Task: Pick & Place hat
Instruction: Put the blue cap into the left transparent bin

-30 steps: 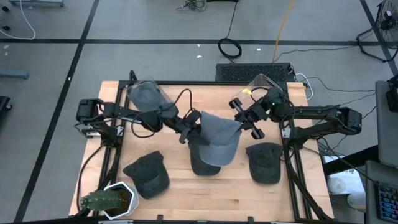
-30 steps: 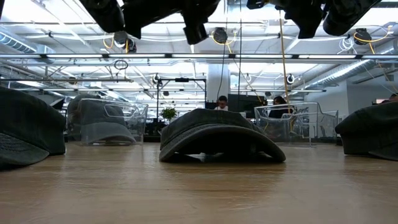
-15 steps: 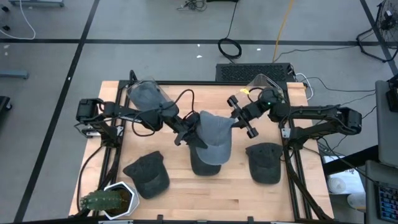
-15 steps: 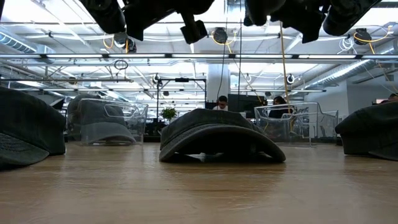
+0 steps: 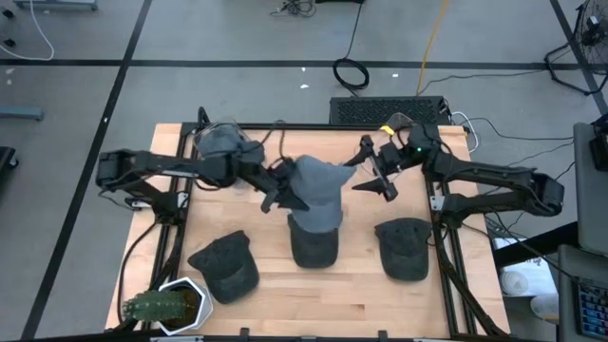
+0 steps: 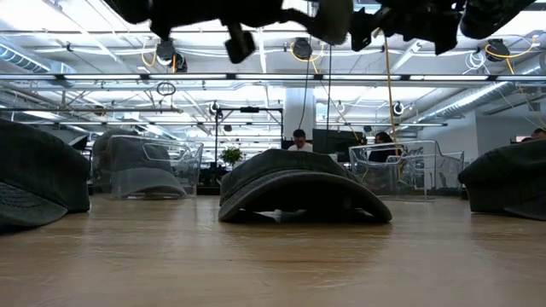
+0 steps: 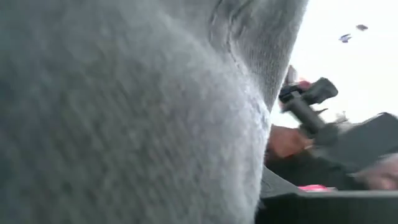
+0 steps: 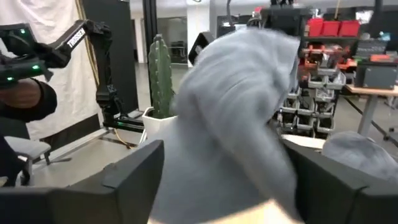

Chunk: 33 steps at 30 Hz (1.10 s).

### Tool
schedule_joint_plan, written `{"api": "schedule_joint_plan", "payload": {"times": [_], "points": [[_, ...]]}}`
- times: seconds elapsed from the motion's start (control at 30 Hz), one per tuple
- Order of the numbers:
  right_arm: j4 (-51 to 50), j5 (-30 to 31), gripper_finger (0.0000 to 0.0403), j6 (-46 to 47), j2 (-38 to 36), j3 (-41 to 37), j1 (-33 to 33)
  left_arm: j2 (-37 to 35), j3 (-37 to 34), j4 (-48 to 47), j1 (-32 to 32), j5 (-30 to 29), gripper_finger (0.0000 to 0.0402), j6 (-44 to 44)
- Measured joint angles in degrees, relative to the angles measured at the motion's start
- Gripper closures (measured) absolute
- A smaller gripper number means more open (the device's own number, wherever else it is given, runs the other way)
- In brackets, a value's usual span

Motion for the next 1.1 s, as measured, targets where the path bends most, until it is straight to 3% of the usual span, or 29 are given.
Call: {"api": "schedule_joint_plan", "payload": {"times": [0.23,0.4,0.57,0.83,1.1], "points": [[-3.28,0.37,0.0073,2.59,-2.94,0.0,-1.05,-13.44,0.0,-23.2,1.55,-19.22,0.0392,16.79],[-3.23,-0.29,0.0077,3.41,-3.11,-0.02,-1.0,-20.8,0.0,-34.08,1.72,-33.54,0.0392,20.15],[-2.81,0.84,0.0074,1.71,-3.09,-0.02,-1.01,-23.61,0.0,-35.98,1.63,-34.61,0.0392,20.68],[-5.32,1.48,0.008,1.49,-3.06,-0.02,-0.91,-27.38,-1.04,-48.14,1.69,-46.62,0.0392,26.02],[-7.62,1.44,0.0079,-1.18,-3.04,-0.02,-0.89,-38.38,-12.64,-48.88,7.77,-52.67,0.0392,26.18]]}}
